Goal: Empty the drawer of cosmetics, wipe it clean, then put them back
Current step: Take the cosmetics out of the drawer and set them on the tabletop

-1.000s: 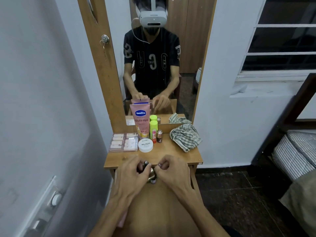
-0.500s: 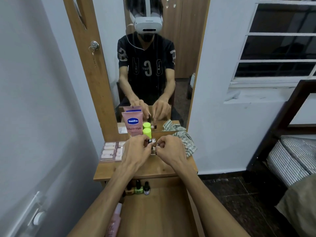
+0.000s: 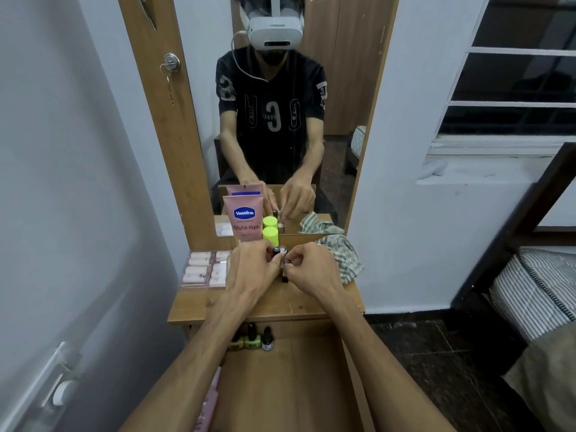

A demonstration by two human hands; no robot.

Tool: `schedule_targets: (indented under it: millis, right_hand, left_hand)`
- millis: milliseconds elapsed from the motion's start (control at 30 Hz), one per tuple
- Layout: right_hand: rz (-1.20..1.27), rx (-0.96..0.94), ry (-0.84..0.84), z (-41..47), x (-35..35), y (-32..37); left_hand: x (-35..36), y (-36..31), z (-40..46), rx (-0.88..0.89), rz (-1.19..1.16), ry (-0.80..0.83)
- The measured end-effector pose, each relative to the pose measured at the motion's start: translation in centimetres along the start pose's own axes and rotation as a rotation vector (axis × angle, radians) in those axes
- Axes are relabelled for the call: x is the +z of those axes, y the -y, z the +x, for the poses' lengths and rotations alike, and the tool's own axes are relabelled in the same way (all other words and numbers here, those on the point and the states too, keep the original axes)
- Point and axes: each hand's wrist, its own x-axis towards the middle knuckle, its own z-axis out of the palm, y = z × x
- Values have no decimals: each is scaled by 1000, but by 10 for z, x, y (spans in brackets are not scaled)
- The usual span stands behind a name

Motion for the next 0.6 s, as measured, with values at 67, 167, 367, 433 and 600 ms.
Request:
schedule_targets:
  millis: [67,167,367,433,600]
  right_hand:
    - [4,-4,11,-1,1,-1]
    - [16,-3,25,-3,1,-3]
    - [26,-4,21,-10,1,-10]
    - [40,4,4,-16,1,-12]
    - [73,39,-181,-45,1,-9]
  left_hand:
    - [-2,0,-3,1,-3,-1]
    - [-6,-1,-7,4,-19,-13]
    - [-21,5,-38,23,-101,-106]
    - [-26,11,-55,-10,-115,-109]
    - [-34,32,-99,-100,-106,-48]
